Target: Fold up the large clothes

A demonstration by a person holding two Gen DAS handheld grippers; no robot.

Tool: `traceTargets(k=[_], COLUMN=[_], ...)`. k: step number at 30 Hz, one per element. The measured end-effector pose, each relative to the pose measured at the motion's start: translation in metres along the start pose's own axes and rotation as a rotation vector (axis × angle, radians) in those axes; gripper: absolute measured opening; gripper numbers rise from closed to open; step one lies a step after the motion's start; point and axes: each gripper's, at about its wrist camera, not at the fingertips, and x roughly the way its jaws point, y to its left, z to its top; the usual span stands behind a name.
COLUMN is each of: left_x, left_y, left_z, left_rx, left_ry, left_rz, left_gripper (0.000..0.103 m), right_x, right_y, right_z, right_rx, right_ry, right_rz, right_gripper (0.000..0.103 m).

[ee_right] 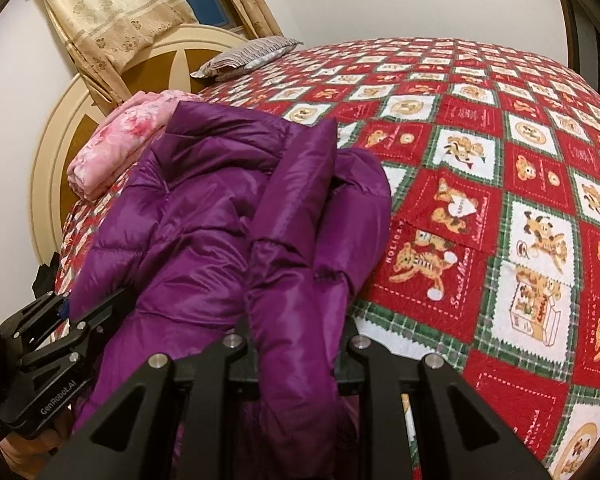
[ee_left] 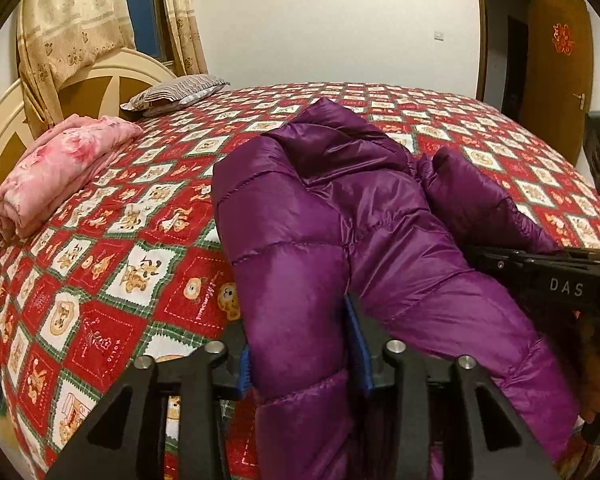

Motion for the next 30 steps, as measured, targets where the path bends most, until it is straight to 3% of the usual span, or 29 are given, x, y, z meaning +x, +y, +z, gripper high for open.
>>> traceTargets(k=[3, 8, 11, 19, 28, 30], left_x=[0.002, 0.005, 0.009, 0.017, 0.018, 0.012], left_y=[0.001, 0.003, 0.009, 0.019, 0.020, 0.019], left_z=[-0.002, -0.003, -0.004, -0.011, -0.010, -0.005], left_rx=[0.000, -0.003, -0.032, -0.099, -0.098, -0.076], left_ry=[0.000, -0.005, -0.001, -0.006, -0.004, 0.008], left_rz=[0.019, 0.095, 0.114, 0.085, 0.079, 0.106], left_gripper=[0.053, 0.080, 0.090, 0.095, 0.096, 0.095], right_x=[0.003, 0.006, 0.007, 0.011, 0.015, 0.012], right_y=[-0.001, -0.003, -0.004, -0.006, -0.006, -0.002], right_z=[-0.001, -0.001, -0.002, -0.008, -0.009, -0.008], right_rx=[0.002, 0.012, 0.016, 0.012, 0.015, -0.003], right_ry=[0.002, 0.008, 0.009, -0.003, 0.000, -0.001], right_rz=[-0.004, -0.007, -0.016, -0.036, -0.060, -0.081], right_gripper=[0.024, 0.029, 0.036, 0.043, 0.049, 0.051])
